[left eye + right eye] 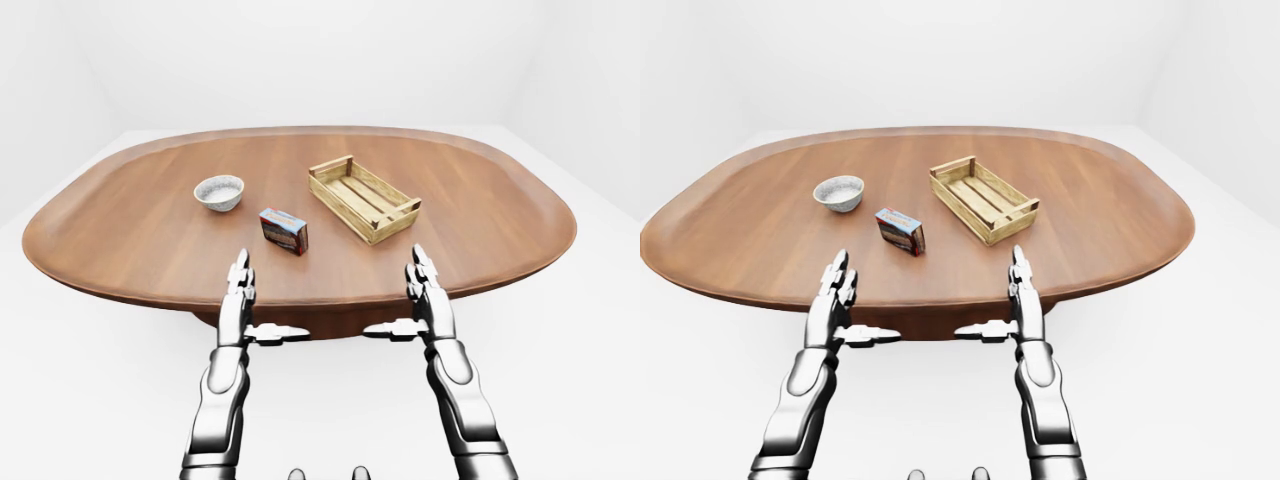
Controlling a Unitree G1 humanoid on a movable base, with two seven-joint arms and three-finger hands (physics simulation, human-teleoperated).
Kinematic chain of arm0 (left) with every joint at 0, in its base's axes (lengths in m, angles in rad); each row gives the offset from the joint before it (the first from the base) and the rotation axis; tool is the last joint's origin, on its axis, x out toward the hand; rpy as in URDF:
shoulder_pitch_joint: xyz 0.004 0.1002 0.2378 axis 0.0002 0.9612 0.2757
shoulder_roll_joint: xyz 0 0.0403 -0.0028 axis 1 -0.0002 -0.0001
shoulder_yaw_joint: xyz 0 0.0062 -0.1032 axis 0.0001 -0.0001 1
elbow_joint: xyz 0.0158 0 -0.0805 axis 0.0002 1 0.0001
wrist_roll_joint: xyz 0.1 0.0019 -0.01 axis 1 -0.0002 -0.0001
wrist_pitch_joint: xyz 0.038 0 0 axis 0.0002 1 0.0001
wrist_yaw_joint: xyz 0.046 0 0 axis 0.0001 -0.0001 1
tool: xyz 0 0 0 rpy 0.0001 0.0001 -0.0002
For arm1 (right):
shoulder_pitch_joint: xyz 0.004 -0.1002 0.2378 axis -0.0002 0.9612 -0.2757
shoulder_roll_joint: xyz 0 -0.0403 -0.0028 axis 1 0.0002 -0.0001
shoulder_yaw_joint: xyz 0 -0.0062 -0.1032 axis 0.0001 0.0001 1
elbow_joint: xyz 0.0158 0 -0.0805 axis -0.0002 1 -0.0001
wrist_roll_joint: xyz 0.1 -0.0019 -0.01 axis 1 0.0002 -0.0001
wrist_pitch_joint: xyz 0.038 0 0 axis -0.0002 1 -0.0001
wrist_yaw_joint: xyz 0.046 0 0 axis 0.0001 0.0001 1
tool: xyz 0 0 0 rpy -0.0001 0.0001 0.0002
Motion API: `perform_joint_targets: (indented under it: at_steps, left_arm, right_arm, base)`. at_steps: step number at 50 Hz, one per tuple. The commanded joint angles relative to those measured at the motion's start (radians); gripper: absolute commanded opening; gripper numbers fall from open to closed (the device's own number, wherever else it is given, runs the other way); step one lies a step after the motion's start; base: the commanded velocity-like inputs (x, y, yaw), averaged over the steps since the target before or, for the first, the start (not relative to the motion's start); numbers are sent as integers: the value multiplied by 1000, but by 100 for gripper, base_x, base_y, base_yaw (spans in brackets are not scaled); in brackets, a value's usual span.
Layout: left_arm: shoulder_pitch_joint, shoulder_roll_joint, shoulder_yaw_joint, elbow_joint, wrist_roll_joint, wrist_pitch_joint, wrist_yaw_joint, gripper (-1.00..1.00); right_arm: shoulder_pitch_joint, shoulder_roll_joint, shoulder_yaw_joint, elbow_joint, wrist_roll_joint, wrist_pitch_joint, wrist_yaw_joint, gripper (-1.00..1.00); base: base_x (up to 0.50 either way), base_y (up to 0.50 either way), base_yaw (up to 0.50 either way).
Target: Pick up the chocolate pudding and put it in the tray.
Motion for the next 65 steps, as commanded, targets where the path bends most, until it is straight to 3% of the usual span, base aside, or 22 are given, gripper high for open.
perform_joint_targets:
  at_steps: [1, 10, 16, 23, 27, 28, 29, 30, 35, 43, 65]
  left_arm:
    - [4, 11, 22, -2, -10, -2, -23, 100]
    - [0, 11, 22, -2, -10, 2, -23, 100]
    - [1, 11, 22, -1, -10, 0, -22, 100]
    - [-3, 11, 24, 0, -12, 6, -20, 100]
    - [-3, 11, 24, -1, -13, 8, -20, 100]
    - [-3, 11, 24, 0, -13, 8, -20, 100]
    - [-4, 11, 25, 4, -14, 5, -20, 100]
    - [-3, 11, 25, 4, -14, 5, -20, 100]
    - [0, 11, 24, -6, -14, 12, -20, 100]
    - [0, 12, 24, 3, -13, 1, -23, 100]
    - [1, 11, 22, -1, -11, 5, -22, 100]
  right_arm:
    - [-1, -12, -28, 1, 23, 8, 22, 100]
    - [-7, -14, -27, 1, 21, 20, 22, 100]
    - [-5, -14, -26, 15, 15, -1, 23, 100]
    - [-7, -13, -30, 4, 19, 7, 16, 100]
    - [5, -10, -29, -23, 6, -29, -2, 100]
    - [6, -10, -29, -25, -1, -46, -10, 100]
    - [11, -9, -25, -33, -23, -87, -26, 100]
    - [14, -8, -23, -37, -38, -90, -37, 100]
    - [34, 0, -15, -128, -77, -90, -78, 100]
    - [41, 6, -20, -232, -61, -90, -109, 100]
    - [48, 4, -14, -258, -95, -90, -110, 100]
  base:
    - [0, 0, 0]
    - [0, 0, 0]
    - [0, 0, 0]
    - [0, 0, 0]
    - [0, 0, 0]
    - [0, 0, 0]
    - [0, 0, 0]
    - [0, 0, 0]
    - [0, 0, 0]
    - [0, 0, 0]
    - [0, 0, 0]
